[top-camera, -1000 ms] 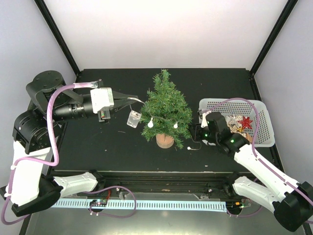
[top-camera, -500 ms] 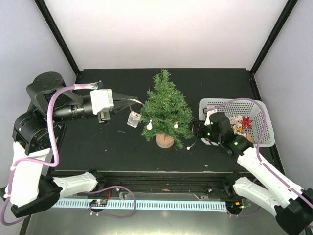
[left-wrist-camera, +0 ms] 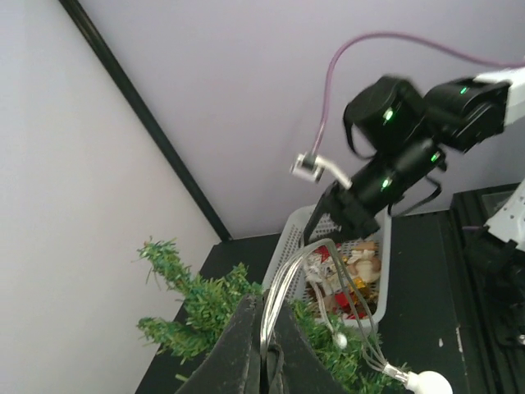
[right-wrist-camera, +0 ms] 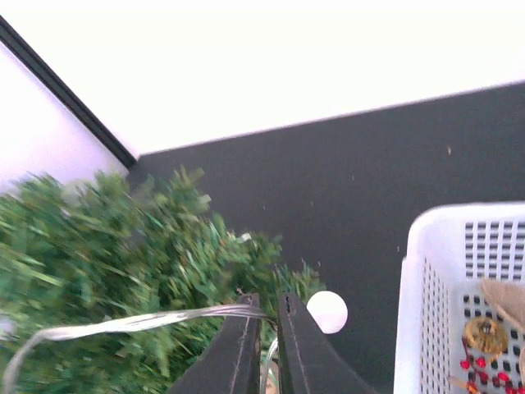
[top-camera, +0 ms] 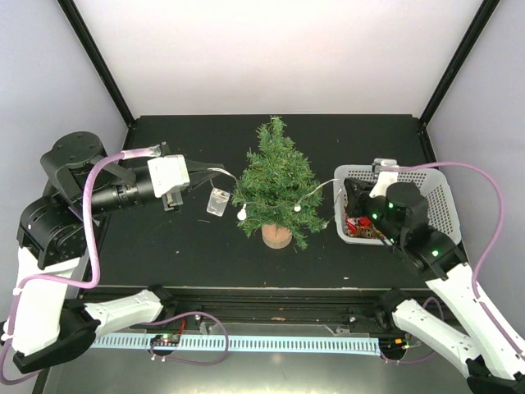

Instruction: Decorate the small christmas tree

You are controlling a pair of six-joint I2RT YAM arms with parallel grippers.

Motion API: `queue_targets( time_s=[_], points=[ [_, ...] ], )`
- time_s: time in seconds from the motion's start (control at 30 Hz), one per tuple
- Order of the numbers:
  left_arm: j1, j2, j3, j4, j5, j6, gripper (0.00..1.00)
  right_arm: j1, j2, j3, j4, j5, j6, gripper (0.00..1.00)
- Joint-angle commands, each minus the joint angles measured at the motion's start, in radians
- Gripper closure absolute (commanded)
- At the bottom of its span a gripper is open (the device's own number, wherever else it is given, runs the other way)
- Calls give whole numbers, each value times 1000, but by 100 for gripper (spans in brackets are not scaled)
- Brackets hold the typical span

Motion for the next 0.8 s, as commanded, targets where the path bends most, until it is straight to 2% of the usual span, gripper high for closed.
queue_targets(
  time_s=[0.0,0.43,0.77],
  points=[
    [4,-28,-10,27,-89,23,98,6,-17,122,-55,63,-39,89],
    [9,-84,-16,35,-185,65,98,6,122,454,-75,2,-103,89],
    [32,-159,-110,136,-458,94,99,6,275,686,-78,-131,-114,88]
  ],
)
